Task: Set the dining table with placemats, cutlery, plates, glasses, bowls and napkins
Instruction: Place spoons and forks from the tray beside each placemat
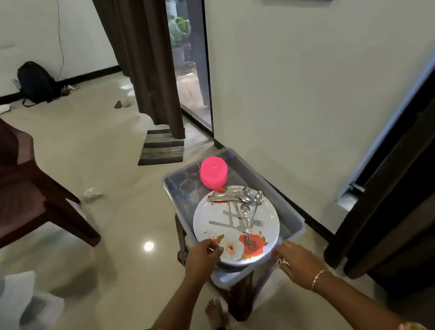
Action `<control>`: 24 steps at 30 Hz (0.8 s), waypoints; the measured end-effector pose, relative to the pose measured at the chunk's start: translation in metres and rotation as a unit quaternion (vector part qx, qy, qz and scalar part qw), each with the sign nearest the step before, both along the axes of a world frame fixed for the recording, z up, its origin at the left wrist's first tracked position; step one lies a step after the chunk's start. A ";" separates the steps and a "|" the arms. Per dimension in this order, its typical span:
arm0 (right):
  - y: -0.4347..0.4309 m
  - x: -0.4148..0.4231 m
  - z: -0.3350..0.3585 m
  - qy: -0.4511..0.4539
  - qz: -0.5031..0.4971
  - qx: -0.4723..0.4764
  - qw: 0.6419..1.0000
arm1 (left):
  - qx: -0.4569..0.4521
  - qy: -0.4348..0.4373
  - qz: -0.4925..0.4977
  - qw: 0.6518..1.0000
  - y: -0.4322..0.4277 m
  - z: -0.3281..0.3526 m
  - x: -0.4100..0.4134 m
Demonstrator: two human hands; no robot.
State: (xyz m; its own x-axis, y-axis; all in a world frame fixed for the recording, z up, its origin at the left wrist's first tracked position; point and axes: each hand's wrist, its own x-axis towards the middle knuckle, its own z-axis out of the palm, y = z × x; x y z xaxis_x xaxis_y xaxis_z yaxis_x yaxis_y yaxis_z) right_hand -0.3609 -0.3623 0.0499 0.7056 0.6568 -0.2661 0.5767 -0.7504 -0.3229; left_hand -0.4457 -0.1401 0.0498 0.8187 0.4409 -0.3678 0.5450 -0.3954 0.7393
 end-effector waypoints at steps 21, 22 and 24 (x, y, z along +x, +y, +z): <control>0.117 0.165 -0.086 0.208 -0.344 -0.011 0.916 | -0.047 0.135 -0.084 0.986 0.108 -0.081 0.194; 0.117 0.170 -0.093 0.210 -0.365 -0.006 0.907 | -0.048 0.139 -0.082 0.986 0.106 -0.086 0.198; 0.119 0.180 -0.105 0.213 -0.400 0.005 0.891 | -0.047 0.138 -0.072 0.987 0.103 -0.094 0.204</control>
